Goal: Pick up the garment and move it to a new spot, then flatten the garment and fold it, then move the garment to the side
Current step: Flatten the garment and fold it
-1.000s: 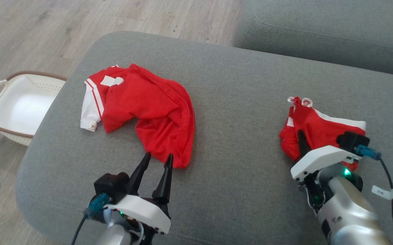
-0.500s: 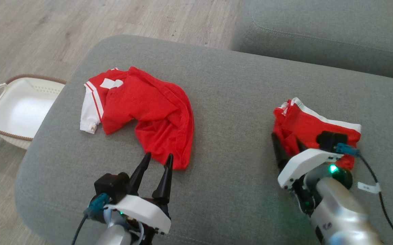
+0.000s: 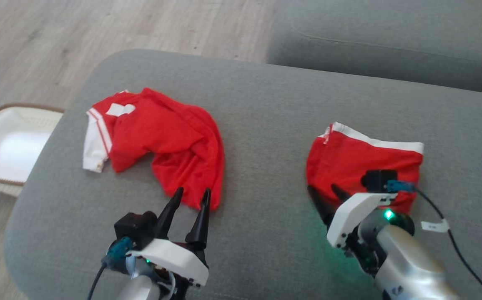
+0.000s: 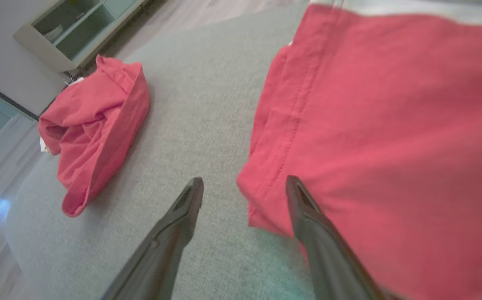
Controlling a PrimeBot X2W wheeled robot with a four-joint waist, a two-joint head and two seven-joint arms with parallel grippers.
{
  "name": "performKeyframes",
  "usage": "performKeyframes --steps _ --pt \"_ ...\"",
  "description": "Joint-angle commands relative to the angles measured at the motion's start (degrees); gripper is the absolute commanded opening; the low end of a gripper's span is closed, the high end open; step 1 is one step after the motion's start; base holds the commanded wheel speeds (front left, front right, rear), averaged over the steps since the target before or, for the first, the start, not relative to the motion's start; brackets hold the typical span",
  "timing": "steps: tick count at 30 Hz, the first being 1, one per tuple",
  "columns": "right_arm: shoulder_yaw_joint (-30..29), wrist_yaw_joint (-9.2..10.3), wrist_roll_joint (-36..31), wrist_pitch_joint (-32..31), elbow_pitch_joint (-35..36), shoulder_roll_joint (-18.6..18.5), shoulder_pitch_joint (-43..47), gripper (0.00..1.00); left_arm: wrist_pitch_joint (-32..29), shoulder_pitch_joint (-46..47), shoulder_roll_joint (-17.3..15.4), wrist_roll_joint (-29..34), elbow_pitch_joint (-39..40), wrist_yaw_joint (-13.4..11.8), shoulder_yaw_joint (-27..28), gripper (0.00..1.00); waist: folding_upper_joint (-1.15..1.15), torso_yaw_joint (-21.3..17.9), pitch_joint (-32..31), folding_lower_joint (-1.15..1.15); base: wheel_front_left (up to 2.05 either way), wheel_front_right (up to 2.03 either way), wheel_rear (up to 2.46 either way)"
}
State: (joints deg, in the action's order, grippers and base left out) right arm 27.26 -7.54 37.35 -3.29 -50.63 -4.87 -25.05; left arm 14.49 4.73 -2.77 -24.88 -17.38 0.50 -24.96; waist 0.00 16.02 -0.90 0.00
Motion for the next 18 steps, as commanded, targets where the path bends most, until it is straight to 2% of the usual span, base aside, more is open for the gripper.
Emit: performKeyframes --steps 1,5,6,8,13,18 --pt "0.5 0.05 0.5 1.7 3.1 -0.8 -0.9 1.0 0.5 1.4 -0.1 -0.2 2.0 0.0 2.3 1.0 0.0 -1.3 -0.4 0.0 0.0 0.0 0.0" --pt "-0.9 0.05 -0.3 4.7 5.7 -2.6 -0.6 1.0 0.5 1.7 -0.1 0.0 2.9 0.0 3.1 1.0 0.0 -2.9 -0.7 0.0 0.0 0.0 0.0" --pt "-1.9 0.05 -2.5 7.3 6.9 -4.2 -0.2 1.0 0.5 1.8 -0.1 0.2 3.7 0.1 3.6 1.0 0.0 -3.9 -0.9 0.0 0.0 0.0 0.0" --pt "-2.3 0.05 -4.0 8.5 7.6 -4.9 0.2 1.0 0.5 1.8 -0.1 0.2 4.2 0.0 3.9 1.0 0.0 -4.4 -0.9 0.0 0.0 0.0 0.0" --pt "-7.6 0.05 -10.4 14.1 11.1 -6.5 3.3 1.0 0.5 2.4 -0.1 0.9 6.8 -0.4 5.6 1.0 0.0 -7.1 -1.0 0.0 0.0 0.0 0.0" --pt "-15.9 0.05 -18.0 17.1 17.2 -5.0 8.0 1.0 0.5 2.5 -0.1 4.5 9.3 -1.1 7.1 1.0 0.0 -10.1 -0.8 0.0 0.0 0.0 0.0"
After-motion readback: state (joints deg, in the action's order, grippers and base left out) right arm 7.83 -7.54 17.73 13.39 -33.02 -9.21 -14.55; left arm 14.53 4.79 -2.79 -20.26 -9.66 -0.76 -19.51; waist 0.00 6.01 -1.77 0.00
